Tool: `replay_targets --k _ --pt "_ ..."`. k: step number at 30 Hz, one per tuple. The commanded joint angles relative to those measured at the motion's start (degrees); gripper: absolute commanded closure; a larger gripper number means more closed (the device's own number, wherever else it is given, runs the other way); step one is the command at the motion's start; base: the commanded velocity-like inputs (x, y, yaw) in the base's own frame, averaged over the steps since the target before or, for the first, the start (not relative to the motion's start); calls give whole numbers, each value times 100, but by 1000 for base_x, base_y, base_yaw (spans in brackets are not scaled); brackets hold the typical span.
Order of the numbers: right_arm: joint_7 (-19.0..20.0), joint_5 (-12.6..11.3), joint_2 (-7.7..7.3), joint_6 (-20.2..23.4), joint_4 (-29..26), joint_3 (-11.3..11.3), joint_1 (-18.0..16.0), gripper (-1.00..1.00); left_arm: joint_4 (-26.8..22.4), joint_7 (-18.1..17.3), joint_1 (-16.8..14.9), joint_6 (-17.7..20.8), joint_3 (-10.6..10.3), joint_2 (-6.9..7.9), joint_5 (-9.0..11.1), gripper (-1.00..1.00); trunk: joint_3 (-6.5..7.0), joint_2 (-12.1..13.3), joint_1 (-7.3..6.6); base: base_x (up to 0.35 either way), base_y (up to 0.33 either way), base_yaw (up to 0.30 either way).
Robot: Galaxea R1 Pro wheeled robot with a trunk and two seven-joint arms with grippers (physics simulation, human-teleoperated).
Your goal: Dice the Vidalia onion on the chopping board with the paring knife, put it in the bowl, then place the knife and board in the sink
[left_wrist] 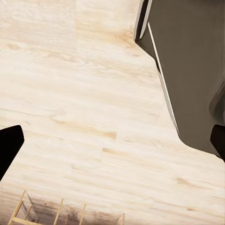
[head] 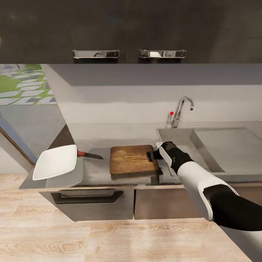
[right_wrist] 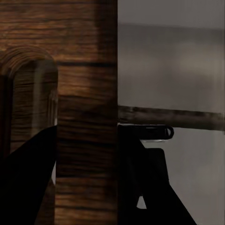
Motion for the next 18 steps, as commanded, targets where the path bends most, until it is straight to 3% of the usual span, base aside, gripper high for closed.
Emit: replay_targets --k 1,6,18 --pt "-41 -58 -4 23 -6 44 -5 100 -2 10 -4 19 48 -1 -56 -100 -10 -10 5 223 0 -1" --pt "-41 -58 -4 23 -5 44 -5 100 -2 10 -4 19 48 6 -56 -100 -10 -10 5 120 0 0" --pt "-41 -58 -4 23 -4 44 -5 100 -2 10 -4 19 48 7 -56 -100 -14 -10 5 7 0 0"
